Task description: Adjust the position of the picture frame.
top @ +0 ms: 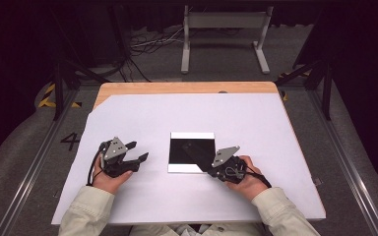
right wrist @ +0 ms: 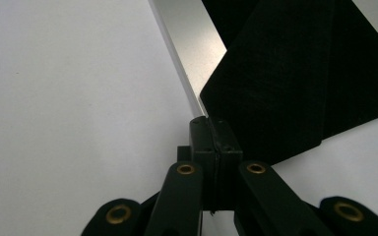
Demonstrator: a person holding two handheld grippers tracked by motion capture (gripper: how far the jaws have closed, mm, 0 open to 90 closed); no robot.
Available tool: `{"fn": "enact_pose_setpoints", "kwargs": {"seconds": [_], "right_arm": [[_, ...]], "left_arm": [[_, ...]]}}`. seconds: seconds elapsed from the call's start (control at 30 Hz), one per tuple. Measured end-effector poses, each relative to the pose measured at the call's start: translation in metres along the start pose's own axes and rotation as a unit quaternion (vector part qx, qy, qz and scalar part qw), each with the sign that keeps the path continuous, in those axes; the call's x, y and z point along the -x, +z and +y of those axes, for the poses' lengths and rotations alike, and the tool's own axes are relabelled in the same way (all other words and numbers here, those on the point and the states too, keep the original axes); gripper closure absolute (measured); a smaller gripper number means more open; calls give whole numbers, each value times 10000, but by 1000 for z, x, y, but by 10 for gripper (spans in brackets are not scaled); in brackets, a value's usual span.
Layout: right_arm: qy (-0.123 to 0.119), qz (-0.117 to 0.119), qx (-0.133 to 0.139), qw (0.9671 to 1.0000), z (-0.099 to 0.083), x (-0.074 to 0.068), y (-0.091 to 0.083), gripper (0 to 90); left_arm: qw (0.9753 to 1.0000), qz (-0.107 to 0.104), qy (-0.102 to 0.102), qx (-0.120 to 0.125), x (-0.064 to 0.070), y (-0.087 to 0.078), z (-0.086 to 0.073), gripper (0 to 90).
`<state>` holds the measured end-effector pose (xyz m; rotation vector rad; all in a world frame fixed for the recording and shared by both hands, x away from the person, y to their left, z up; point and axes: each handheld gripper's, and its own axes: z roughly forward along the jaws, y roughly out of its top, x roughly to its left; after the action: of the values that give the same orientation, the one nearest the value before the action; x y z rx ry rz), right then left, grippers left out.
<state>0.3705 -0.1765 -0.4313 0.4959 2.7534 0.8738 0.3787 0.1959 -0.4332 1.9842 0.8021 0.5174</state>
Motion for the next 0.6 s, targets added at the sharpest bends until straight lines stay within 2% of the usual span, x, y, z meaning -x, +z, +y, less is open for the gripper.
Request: {"fn": "enact_pose_setpoints", "kwargs": {"seconds": [0.2, 0.4, 0.5, 0.6], "right_arm": [[90, -153, 80, 9998, -1, 5, 1, 900], [3, -365, 31, 9993, 0, 1, 2, 900], [121, -256, 95, 9996, -1, 4, 1, 900], [231, -62, 275, 9993, -2, 5, -2, 900]], "left_arm": [[10000, -8, 2, -3, 0, 0, 0, 377], [10000, -22, -2, -7, 0, 1, 0, 376], [10000, -7, 3, 5, 0, 0, 0, 376], [10000, -2, -31, 10, -1, 0, 0, 376]]}}
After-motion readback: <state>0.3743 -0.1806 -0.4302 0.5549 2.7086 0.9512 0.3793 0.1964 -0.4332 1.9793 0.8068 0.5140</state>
